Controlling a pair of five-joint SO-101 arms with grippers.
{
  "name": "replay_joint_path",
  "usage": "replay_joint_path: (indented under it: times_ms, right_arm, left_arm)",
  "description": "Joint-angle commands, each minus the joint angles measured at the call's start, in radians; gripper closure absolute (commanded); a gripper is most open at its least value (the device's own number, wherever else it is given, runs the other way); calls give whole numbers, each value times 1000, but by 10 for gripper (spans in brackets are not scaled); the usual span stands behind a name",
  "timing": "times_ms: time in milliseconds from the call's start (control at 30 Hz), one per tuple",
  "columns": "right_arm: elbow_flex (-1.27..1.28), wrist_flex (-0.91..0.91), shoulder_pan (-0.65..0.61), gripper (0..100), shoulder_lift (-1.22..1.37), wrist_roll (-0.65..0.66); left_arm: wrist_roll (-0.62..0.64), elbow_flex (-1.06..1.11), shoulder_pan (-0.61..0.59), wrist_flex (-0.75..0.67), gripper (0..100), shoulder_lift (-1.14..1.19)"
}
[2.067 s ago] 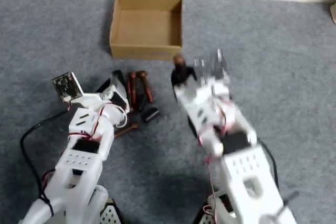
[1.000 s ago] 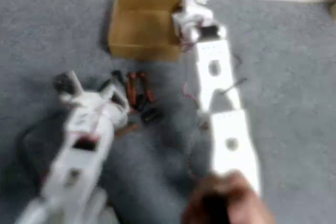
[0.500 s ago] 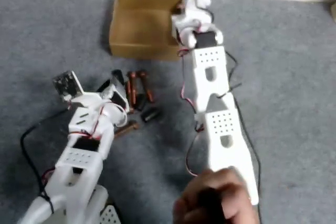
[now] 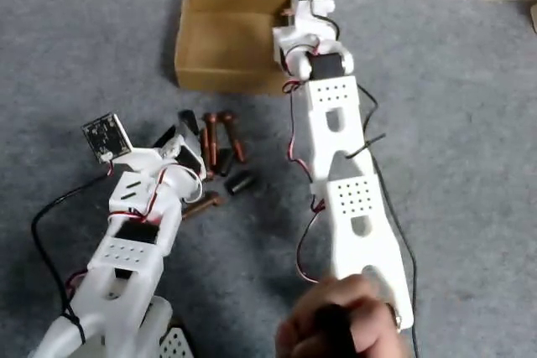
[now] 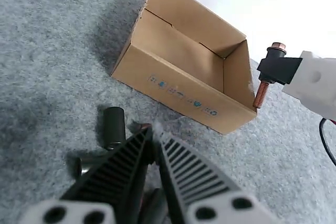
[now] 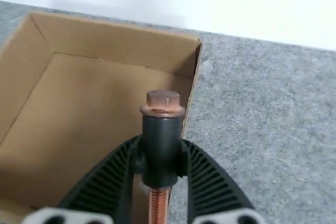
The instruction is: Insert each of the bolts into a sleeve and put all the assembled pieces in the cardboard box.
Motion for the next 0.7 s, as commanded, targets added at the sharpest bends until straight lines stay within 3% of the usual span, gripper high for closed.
replay_joint_path:
  times_ms: [0, 500, 567, 667]
  right_arm:
    - [-104, 8, -10, 994, -24, -11]
    - [-107, 25, -8, 982, 35, -11]
    - [-107, 27, -8, 933, 35, -11]
    - [-107, 47, -8, 783, 31, -11]
  left_arm:
    - [-3, -59, -2, -21, 993, -2]
    - [-3, -59, -2, -21, 993, -5]
    - [-3, -59, -2, -21, 993, -5]
    - [-3, -59, -2, -21, 993, -4]
